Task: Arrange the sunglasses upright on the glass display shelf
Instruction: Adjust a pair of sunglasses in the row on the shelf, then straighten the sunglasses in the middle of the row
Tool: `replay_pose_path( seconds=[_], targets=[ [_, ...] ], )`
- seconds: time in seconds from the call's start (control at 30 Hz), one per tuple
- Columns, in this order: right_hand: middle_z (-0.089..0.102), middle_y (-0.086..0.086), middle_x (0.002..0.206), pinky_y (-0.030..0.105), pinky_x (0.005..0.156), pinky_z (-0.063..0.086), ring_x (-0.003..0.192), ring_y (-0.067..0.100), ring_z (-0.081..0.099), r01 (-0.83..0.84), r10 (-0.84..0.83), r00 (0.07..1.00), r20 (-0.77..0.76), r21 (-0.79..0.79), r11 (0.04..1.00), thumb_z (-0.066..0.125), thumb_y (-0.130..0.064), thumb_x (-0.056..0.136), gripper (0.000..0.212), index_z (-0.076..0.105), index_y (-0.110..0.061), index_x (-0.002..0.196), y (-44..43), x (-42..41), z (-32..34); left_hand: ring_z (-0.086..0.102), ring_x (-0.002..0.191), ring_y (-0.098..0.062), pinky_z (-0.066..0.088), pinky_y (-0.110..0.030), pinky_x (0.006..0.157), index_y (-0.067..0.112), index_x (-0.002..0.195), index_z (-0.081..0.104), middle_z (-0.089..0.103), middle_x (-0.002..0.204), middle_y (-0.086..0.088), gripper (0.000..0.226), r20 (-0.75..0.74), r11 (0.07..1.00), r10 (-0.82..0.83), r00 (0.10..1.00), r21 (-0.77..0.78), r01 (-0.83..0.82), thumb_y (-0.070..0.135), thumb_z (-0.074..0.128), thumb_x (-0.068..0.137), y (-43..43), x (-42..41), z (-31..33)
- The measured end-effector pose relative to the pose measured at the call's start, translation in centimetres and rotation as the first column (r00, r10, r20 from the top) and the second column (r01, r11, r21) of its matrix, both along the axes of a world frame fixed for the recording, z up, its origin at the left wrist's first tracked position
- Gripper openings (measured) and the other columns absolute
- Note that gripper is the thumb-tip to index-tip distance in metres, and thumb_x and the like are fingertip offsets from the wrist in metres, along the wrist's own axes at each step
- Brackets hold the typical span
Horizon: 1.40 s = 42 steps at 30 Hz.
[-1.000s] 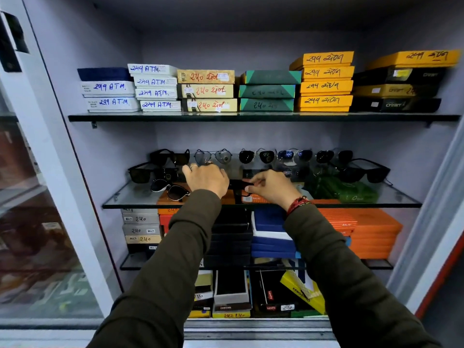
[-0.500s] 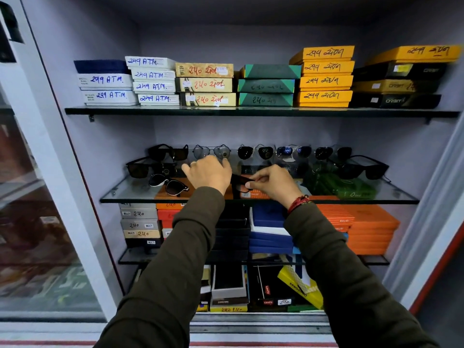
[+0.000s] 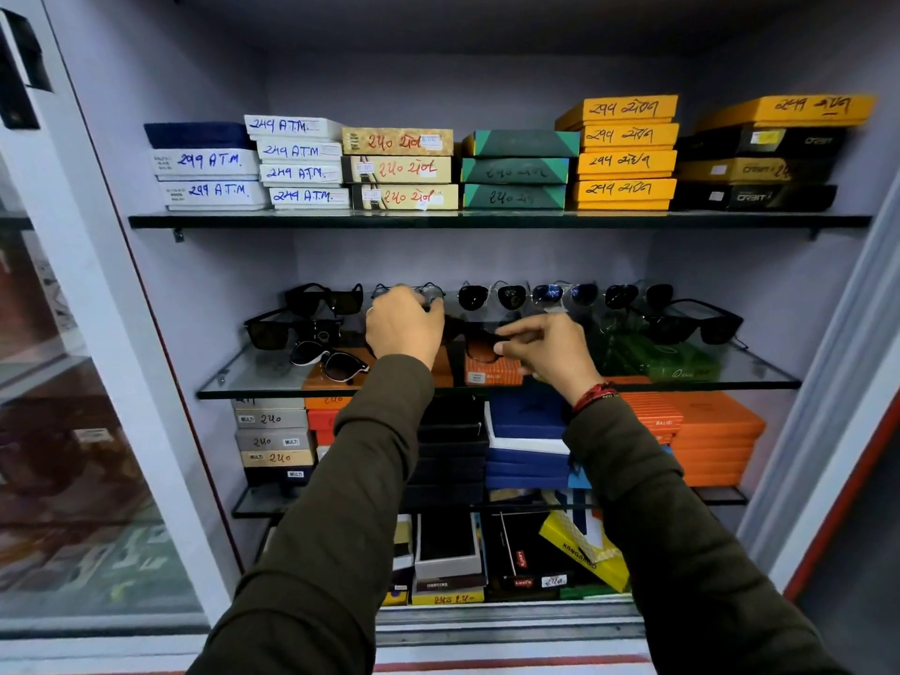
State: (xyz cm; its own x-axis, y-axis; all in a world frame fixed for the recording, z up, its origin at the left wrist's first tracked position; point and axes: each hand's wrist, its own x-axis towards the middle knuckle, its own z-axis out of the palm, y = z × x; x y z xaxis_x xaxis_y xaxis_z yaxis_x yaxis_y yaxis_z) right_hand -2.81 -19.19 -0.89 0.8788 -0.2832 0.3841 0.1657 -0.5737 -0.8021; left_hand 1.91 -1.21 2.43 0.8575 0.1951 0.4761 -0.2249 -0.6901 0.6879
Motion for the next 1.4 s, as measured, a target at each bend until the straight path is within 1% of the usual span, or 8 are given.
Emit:
replay_pose_path(
  seconds=[0.2, 0.3, 0.47, 0.67, 0.83, 0.97, 1.17, 1.4],
  targets=[
    [0.079, 0.004, 0.086, 0.044, 0.082, 0.064, 0.085, 0.021, 0.077, 0.112, -0.120, 0.985, 0.127, 0.072, 0.991, 0.086, -0.015, 0.076, 0.018, 0.082, -0.025, 0.092, 0.1, -0.5, 0.6, 0.072, 0.086, -0.014, 0.059, -0.026, 0.086, 0.012, 0.103, 0.076, 0.076, 0.093, -0.002, 0.027, 0.081, 0.874, -0.256, 0.963, -0.405, 0.266, 0.023, 0.084, 0.080, 1.2, -0.9, 0.1],
    [0.080, -0.002, 0.083, 0.040, 0.085, 0.063, 0.082, 0.015, 0.077, 0.145, -0.166, 0.968, 0.189, 0.120, 0.982, 0.084, -0.029, 0.075, 0.012, 0.084, -0.024, 0.086, 0.6, -0.8, 0.8, 0.074, 0.090, -0.015, 0.059, -0.023, 0.086, 0.006, 0.112, 0.075, 0.076, 0.099, -0.004, 0.034, 0.164, 0.818, -0.344, 0.925, -0.430, 0.381, 0.013, 0.084, 0.080, 2.0, -1.4, -0.8],
    [0.079, 0.004, 0.084, 0.030, 0.079, 0.061, 0.075, 0.013, 0.073, 0.324, -0.258, 0.911, 0.323, -0.172, 0.930, 0.077, -0.029, 0.087, 0.020, 0.082, -0.011, 0.094, 1.7, -1.7, 1.1, 0.075, 0.097, -0.011, 0.059, -0.020, 0.092, 0.008, 0.107, 0.079, 0.079, 0.103, -0.003, 0.028, 0.267, 0.806, -0.389, 0.882, -0.364, 0.466, 0.014, 0.083, 0.080, 2.7, -2.0, -1.7],
    [0.077, 0.007, 0.077, 0.037, 0.071, 0.066, 0.067, 0.013, 0.076, 0.306, -0.303, 0.909, 0.285, 0.038, 0.951, 0.071, -0.024, 0.093, 0.019, 0.078, -0.006, 0.092, 1.2, -1.4, 0.3, 0.073, 0.084, -0.007, 0.059, -0.019, 0.085, 0.011, 0.099, 0.082, 0.079, 0.093, 0.001, 0.022, 0.302, 0.886, -0.360, 0.883, -0.187, 0.425, 0.025, 0.082, 0.082, 2.8, -2.2, -2.1],
    [0.078, 0.008, 0.074, 0.032, 0.070, 0.065, 0.067, 0.014, 0.078, 0.275, -0.298, 0.933, 0.202, 0.137, 0.952, 0.074, -0.023, 0.090, 0.017, 0.079, -0.006, 0.088, -0.5, -1.5, -0.4, 0.064, 0.063, 0.003, 0.054, -0.006, 0.071, 0.011, 0.099, 0.080, 0.070, 0.073, 0.008, 0.020, 0.250, 0.897, -0.207, 0.946, -0.337, 0.286, 0.027, 0.072, 0.090, 0.4, -1.8, -2.4],
    [0.078, 0.014, 0.074, 0.026, 0.058, 0.064, 0.065, 0.018, 0.078, 0.230, -0.296, 0.937, 0.186, 0.312, 0.922, 0.076, -0.017, 0.089, 0.014, 0.078, -0.003, 0.090, -3.4, -2.5, -0.1, 0.076, 0.071, -0.016, 0.065, -0.037, 0.075, 0.021, 0.092, 0.072, 0.077, 0.077, -0.001, 0.013, 0.151, 0.764, -0.298, 0.943, -0.555, 0.330, 0.028, 0.080, 0.084, -3.1, -1.3, -2.8],
    [0.076, 0.017, 0.079, 0.018, 0.059, 0.061, 0.061, 0.012, 0.076, 0.194, -0.291, 0.941, 0.172, 0.429, 0.882, 0.073, -0.014, 0.091, 0.017, 0.077, 0.002, 0.093, -9.5, -2.3, 0.5, 0.077, 0.078, -0.024, 0.065, -0.032, 0.076, 0.013, 0.093, 0.079, 0.078, 0.084, -0.009, 0.007, 0.047, 0.659, -0.413, 0.909, -0.674, 0.334, 0.017, 0.078, 0.087, -8.8, -0.7, -2.6],
    [0.078, 0.014, 0.089, 0.027, 0.062, 0.064, 0.076, 0.019, 0.076, 0.289, -0.302, 0.947, 0.109, 0.119, 0.950, 0.076, -0.010, 0.087, 0.021, 0.077, -0.002, 0.106, -14.3, -0.8, 0.4, 0.075, 0.101, -0.026, 0.059, -0.042, 0.097, 0.006, 0.115, 0.075, 0.078, 0.106, -0.014, 0.028, -0.010, 0.732, -0.441, 0.897, -0.582, 0.354, 0.006, 0.070, 0.088, -13.7, 0.7, -3.6]
  ],
)
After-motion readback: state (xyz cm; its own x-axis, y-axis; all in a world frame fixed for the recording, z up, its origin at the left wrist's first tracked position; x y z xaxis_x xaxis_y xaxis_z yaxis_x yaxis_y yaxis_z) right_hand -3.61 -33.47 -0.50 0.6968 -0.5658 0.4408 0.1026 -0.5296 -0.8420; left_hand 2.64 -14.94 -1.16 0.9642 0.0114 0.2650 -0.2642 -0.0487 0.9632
